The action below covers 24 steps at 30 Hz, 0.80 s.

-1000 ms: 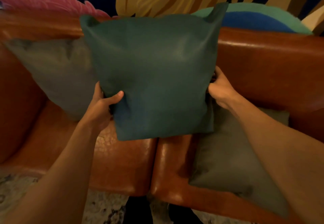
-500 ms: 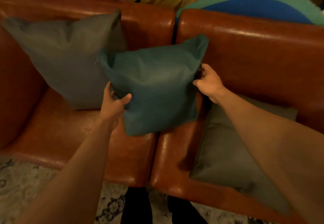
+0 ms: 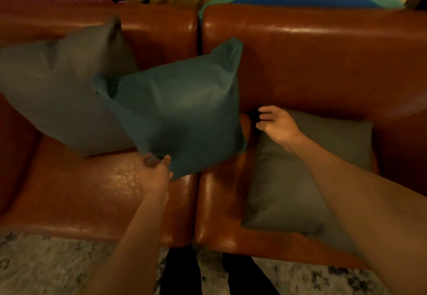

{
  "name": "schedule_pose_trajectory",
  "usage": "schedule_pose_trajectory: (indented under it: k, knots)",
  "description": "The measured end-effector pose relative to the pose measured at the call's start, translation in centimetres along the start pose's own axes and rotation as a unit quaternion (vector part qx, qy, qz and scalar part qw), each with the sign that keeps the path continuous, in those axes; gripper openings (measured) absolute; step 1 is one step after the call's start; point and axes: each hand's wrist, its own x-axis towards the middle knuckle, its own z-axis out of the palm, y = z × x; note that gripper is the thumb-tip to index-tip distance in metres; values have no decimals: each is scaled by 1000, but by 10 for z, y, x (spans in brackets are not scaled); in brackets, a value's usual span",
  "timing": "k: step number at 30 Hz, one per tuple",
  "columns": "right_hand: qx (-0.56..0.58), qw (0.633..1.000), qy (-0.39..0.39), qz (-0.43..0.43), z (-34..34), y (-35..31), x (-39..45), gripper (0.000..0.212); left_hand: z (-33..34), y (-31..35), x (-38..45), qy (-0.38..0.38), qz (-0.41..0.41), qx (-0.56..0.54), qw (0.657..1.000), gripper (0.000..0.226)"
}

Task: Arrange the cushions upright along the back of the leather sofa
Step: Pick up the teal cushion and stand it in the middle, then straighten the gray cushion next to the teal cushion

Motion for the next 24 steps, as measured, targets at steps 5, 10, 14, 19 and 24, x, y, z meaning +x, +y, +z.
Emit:
schedule_pose_trajectory:
  k: [5, 10, 14, 19, 24]
  knots:
    - [19, 998, 51, 43, -37, 59, -20, 33, 61, -27, -42, -71, -28, 48, 996, 26]
    - [24, 991, 105, 78, -85, 120, -35, 35, 126, -41, -71, -165, -64, 134, 975, 28]
    - [0, 981, 143, 130, -119, 148, -50, 34, 172, -54, -91, -217, -96, 201, 951, 37]
    - [-42, 966, 152, 203, -153, 181, -56, 70, 221, -71, -108, -263, -124, 268, 918, 59]
    - [9, 961, 143, 238, -167, 205, -54, 103, 254, -74, -102, -260, -145, 299, 907, 118]
